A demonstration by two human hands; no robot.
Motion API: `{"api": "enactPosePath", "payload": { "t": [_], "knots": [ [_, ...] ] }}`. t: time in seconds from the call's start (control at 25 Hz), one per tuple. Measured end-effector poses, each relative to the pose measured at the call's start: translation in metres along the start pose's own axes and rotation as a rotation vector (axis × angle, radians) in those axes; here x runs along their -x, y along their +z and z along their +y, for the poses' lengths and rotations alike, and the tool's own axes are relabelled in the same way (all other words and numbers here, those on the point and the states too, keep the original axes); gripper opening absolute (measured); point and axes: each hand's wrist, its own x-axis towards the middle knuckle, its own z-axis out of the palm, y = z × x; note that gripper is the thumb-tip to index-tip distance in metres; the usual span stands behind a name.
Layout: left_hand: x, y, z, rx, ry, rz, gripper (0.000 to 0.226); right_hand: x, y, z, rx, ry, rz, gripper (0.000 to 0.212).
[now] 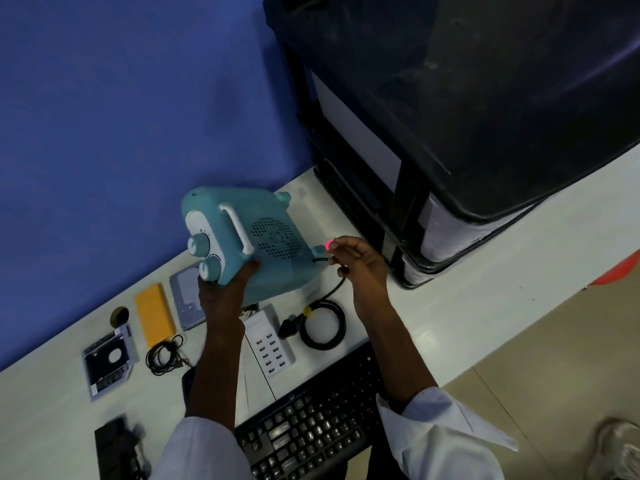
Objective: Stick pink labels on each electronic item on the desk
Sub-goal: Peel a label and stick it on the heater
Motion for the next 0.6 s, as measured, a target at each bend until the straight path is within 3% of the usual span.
{"api": "enactPosePath", "payload": {
  "t": [0.16,0.28,0.44,0.6],
  "knots": [
    [-0.002,-0.023,-0.01,0.151,-0.103,-0.112,0.069,-0.006,0.002,-0.016,0.125,-0.023,-0.075,0.014],
    [-0.005,-0.048,-0.025,0.359,-0.177,-0.266,0.042,-0.011,0.002,-0.024,0.167,0.032,-0.133,0.017],
    [-0.012,-0.072,-0.047,0.6,-0.268,-0.472,0.048,-0.009,0.01,-0.032,0.062,0.127,-0.228,0.033],
    [-0.015,-0.076,-0.063,0.749,-0.266,-0.656,0.051,-0.003,0.024,-0.04,0.158,0.142,-0.328,0.016]
  ]
}}
